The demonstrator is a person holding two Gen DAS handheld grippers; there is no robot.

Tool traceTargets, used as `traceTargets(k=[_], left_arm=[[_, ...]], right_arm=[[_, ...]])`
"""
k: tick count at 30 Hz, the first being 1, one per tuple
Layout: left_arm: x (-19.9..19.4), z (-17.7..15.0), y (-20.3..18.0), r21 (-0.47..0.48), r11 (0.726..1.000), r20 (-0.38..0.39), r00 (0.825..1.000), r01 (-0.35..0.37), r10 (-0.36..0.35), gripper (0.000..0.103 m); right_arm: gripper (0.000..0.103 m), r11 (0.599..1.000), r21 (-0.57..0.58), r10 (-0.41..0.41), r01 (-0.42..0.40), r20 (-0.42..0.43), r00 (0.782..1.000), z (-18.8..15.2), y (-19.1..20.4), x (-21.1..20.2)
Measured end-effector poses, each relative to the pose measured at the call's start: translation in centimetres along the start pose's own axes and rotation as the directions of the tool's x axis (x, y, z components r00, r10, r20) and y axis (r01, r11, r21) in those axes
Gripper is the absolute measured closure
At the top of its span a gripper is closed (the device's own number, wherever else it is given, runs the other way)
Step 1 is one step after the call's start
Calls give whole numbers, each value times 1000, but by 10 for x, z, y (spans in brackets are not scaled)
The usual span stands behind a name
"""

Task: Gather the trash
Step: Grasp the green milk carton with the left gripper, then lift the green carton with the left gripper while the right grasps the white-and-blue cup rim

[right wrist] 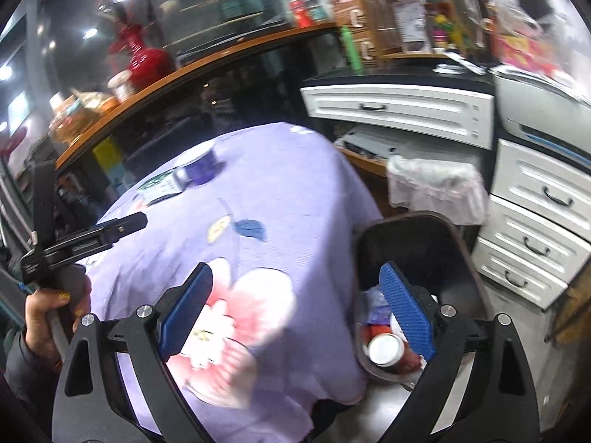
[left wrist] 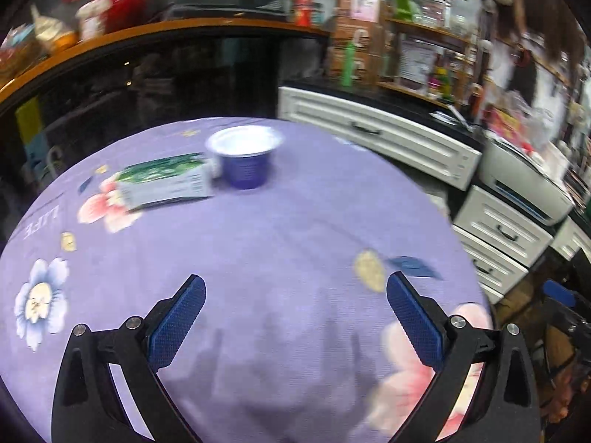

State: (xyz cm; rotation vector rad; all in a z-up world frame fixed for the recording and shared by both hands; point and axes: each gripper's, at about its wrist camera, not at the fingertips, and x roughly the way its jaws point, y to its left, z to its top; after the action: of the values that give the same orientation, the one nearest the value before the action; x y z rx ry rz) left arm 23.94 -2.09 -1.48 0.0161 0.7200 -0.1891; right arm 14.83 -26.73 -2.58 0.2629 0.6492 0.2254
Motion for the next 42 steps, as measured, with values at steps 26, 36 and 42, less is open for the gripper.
traceTargets(k=[26, 36, 42], left_arm=[[104, 93, 106, 609, 782, -276, 960, 129, 56, 6], [155, 90, 102, 708, 672, -395, 910, 218, 121, 17], [147, 87, 101, 709, 674, -371, 922, 206, 108, 43]], right_arm=[[11, 995, -69, 58, -67, -136, 989, 32, 65, 81], [11, 990, -124, 52, -72, -157, 986, 45, 85, 100], [11, 982, -159, 77, -104, -165, 983, 54, 98, 105]])
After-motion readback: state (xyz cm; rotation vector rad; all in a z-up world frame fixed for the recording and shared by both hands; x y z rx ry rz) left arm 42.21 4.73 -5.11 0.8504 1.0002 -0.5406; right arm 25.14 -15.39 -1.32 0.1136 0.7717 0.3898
